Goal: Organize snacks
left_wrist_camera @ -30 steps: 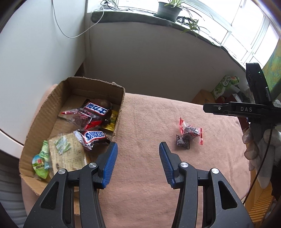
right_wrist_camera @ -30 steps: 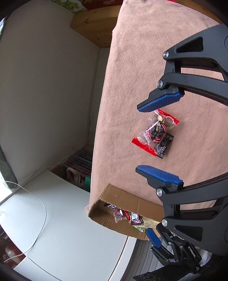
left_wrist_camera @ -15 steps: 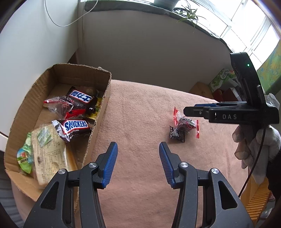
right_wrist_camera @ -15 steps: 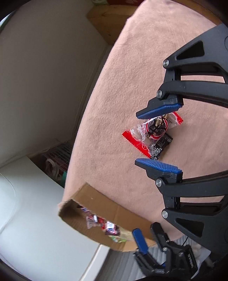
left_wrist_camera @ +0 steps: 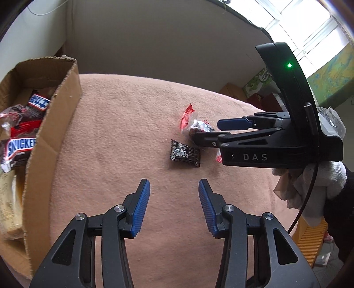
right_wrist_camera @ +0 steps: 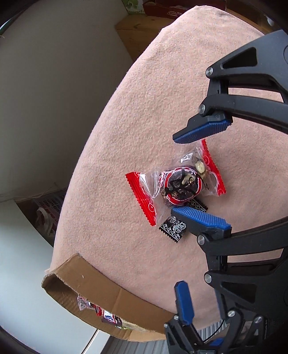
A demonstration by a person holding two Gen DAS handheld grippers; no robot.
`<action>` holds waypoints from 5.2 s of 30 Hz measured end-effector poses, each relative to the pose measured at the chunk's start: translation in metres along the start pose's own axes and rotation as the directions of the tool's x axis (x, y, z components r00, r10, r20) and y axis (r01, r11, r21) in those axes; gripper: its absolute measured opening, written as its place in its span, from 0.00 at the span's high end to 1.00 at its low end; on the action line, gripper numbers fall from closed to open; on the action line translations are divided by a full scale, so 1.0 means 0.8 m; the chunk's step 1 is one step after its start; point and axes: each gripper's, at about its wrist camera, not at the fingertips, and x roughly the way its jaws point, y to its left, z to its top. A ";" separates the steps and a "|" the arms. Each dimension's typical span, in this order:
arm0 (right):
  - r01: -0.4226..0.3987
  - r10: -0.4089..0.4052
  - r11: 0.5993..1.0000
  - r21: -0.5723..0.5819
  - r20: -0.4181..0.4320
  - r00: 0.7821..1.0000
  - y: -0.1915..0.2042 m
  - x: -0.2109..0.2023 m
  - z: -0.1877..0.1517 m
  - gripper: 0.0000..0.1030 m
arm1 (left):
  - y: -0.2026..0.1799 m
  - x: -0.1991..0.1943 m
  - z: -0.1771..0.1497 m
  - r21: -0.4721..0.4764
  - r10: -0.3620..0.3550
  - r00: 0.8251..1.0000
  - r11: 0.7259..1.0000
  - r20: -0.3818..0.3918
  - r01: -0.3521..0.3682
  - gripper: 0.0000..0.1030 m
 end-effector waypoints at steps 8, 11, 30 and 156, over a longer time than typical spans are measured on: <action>-0.037 0.036 0.998 0.057 0.014 0.999 -0.032 0.001 -0.014 0.57 | -0.010 0.050 0.021 -0.057 -0.051 0.998 0.997 -0.042 0.049 0.66; -0.032 0.031 0.997 0.073 0.015 0.999 -0.043 -0.005 -0.023 0.58 | -0.016 0.062 0.029 -0.050 -0.033 0.999 0.998 -0.042 0.031 0.66; 0.014 -0.019 0.982 0.189 0.025 1.000 -0.091 -0.029 -0.081 0.58 | -0.100 0.121 0.049 0.315 0.259 0.965 0.913 0.040 -0.258 0.78; -0.022 0.067 0.979 -0.204 0.214 0.974 0.257 -0.105 0.055 0.35 | 0.196 -0.193 -0.018 -0.267 0.417 0.876 0.897 0.242 -0.353 0.54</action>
